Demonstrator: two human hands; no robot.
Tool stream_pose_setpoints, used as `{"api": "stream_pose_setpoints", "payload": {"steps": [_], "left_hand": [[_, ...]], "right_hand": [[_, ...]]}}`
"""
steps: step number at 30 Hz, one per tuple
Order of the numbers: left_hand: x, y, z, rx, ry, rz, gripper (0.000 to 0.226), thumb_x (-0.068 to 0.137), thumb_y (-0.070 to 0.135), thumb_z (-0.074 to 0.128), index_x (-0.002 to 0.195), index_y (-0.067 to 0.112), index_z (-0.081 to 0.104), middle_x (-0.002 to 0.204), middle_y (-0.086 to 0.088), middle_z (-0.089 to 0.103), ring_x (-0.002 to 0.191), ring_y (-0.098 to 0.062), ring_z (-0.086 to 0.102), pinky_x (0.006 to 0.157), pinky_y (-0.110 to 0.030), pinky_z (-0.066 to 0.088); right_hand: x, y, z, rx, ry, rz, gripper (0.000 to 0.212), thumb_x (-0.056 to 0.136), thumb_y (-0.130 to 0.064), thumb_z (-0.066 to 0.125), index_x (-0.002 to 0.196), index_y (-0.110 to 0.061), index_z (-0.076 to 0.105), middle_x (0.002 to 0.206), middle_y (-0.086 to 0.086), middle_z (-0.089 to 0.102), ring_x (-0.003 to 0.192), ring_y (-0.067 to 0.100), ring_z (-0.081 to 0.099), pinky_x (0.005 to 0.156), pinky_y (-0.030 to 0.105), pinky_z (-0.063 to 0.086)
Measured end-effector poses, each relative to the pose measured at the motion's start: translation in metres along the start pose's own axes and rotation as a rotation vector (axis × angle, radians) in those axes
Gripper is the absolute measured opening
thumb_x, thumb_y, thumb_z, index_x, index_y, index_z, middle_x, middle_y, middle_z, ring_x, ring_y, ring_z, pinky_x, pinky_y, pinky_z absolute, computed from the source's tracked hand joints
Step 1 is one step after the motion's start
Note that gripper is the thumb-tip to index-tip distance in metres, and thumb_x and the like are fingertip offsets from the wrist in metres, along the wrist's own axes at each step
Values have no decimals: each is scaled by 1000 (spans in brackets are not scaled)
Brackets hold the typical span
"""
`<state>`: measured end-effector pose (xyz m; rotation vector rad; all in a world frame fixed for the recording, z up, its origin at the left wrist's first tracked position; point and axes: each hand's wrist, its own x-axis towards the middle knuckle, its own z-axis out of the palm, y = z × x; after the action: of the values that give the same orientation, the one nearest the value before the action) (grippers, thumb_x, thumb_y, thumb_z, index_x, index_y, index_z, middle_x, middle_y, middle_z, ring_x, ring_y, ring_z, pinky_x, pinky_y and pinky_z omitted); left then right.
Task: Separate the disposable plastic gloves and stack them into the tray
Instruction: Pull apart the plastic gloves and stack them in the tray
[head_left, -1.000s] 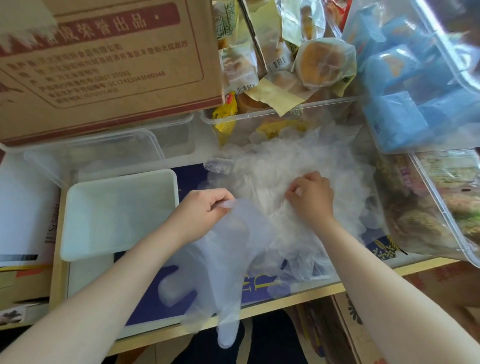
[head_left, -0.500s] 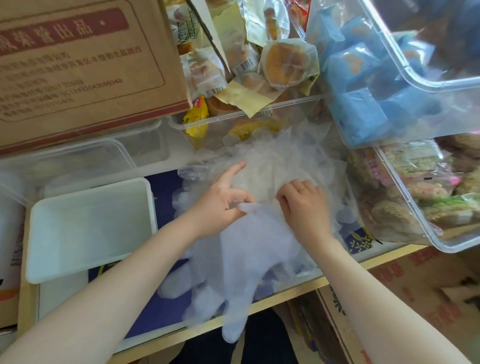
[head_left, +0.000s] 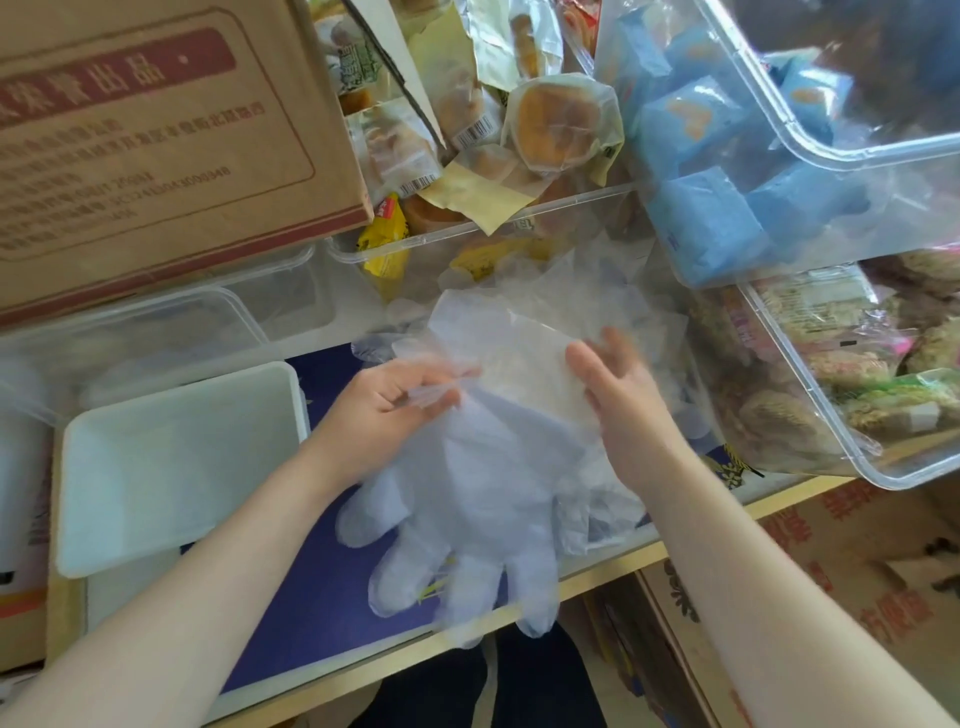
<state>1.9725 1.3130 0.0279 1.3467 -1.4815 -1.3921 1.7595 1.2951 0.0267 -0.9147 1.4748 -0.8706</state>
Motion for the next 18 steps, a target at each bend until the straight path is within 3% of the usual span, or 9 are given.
{"api": "stream_pose_setpoints", "payload": {"steps": [2, 4, 6, 8, 11, 14, 16, 18], "left_hand": [[-5, -1, -5, -5, 17, -1, 26, 79, 32, 60, 102, 27, 70, 113, 21, 66, 109, 4, 58, 92, -10, 41], [-8, -5, -8, 10, 13, 0, 23, 81, 32, 61, 102, 27, 70, 113, 19, 67, 111, 2, 57, 94, -13, 41], [-12, -8, -13, 19, 18, 2, 23, 84, 41, 63, 100, 28, 73, 114, 17, 67, 113, -1, 57, 97, -19, 42], [-17, -10, -19, 18, 51, 15, 36, 78, 56, 63, 98, 28, 73, 113, 11, 68, 112, -8, 59, 98, -29, 44], [-26, -10, -32, -67, 100, -9, 50, 70, 64, 66, 92, 20, 73, 103, 1, 71, 101, -19, 64, 90, -38, 49], [-33, -5, -43, -135, 114, -14, 49, 71, 60, 69, 91, 15, 73, 96, 1, 72, 92, -16, 65, 84, -29, 51], [-38, 1, -46, -130, 118, -25, 36, 80, 46, 65, 87, 11, 71, 82, 7, 71, 78, -7, 64, 73, -17, 49], [-40, 6, -49, -98, 188, -66, 18, 88, 24, 58, 81, 10, 67, 67, 13, 67, 64, 0, 58, 62, -12, 45]], "right_hand": [[3, -9, 2, 78, -194, 124, 36, 87, -32, 59, 120, -18, 59, 106, -5, 66, 99, 11, 60, 91, 29, 46], [2, -17, 11, 127, -268, 81, 9, 88, -22, 59, 92, -19, 66, 88, -4, 68, 79, 10, 63, 74, 23, 50], [3, -27, 18, 234, -319, 61, 12, 90, -15, 55, 80, -14, 61, 82, 0, 68, 71, 11, 62, 66, 21, 50], [7, -34, 21, 283, -309, 13, 17, 94, -13, 50, 79, -14, 55, 79, -3, 69, 71, 10, 64, 69, 22, 50], [10, -45, 24, 290, -194, -8, 18, 97, -16, 46, 80, -16, 50, 71, -5, 64, 65, 9, 61, 68, 24, 51], [10, -55, 29, 284, -24, -16, 17, 98, -13, 46, 81, -16, 47, 64, -2, 52, 49, 7, 50, 53, 19, 49], [10, -59, 29, -30, 155, -190, 16, 97, -14, 45, 82, -16, 47, 63, -3, 49, 46, 5, 47, 50, 16, 44], [8, -61, 27, -409, 275, -431, 11, 97, -16, 44, 87, -14, 48, 70, -6, 50, 60, 8, 48, 55, 18, 37]]}}
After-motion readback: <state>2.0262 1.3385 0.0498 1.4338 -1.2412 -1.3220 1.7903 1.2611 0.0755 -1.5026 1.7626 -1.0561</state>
